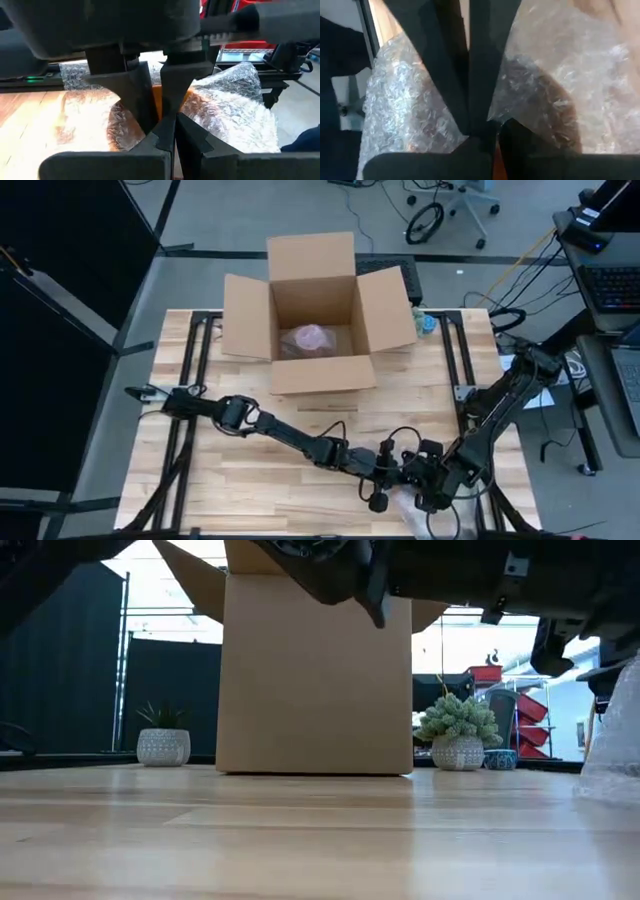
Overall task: Wrap mug
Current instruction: Wrap the pink mug with transparent bubble wrap
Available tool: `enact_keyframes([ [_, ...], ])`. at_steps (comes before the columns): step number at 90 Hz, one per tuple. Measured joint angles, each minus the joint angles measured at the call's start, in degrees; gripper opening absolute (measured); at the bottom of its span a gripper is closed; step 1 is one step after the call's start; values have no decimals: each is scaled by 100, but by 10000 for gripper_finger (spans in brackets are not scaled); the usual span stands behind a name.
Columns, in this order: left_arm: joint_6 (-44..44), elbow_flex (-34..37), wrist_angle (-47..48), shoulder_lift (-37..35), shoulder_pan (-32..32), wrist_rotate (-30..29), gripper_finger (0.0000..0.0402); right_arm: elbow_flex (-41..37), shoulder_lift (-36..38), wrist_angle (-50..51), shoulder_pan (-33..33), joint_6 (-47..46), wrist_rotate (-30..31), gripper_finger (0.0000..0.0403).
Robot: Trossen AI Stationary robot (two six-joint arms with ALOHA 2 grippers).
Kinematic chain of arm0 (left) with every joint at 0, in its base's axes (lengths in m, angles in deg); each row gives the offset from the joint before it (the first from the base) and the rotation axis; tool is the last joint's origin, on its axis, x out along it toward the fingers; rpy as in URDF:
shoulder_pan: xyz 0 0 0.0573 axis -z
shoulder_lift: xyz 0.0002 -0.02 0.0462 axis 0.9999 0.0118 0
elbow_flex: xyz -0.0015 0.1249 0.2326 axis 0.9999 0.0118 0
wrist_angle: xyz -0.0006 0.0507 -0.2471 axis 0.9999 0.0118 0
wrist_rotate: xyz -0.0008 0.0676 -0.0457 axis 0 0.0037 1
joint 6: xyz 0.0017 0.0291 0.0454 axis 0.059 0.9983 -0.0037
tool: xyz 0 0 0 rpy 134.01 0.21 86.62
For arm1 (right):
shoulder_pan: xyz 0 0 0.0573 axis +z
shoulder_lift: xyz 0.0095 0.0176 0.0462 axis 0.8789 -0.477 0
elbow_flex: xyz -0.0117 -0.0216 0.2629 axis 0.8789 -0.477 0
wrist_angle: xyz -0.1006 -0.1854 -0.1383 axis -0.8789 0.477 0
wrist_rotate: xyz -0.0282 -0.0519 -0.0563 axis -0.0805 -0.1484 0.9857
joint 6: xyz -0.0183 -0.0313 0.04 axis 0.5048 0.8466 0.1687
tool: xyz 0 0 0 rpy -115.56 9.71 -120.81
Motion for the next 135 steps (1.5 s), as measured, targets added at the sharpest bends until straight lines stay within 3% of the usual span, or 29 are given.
enact_keyframes([
  [37,0,13,47,2,-3,0,0,0,1164,-4,2,24,-100,88],
  [53,-2,17,41,2,-4,-2,0,7,1428,590,2,-28,429,110],
  [66,-2,20,41,2,-5,-2,0,7,1130,890,-13,-112,1054,126],
  [105,-4,28,-33,2,-5,-28,0,28,-541,934,-47,-153,969,142],
  [121,5,31,5,2,-1,-22,0,42,-734,914,-49,-151,897,141],
  [129,1,28,18,2,-6,-24,0,41,-627,893,-51,-126,833,124],
  [135,0,28,-1,4,-12,-34,0,94,-533,935,-53,-19,768,88],
])
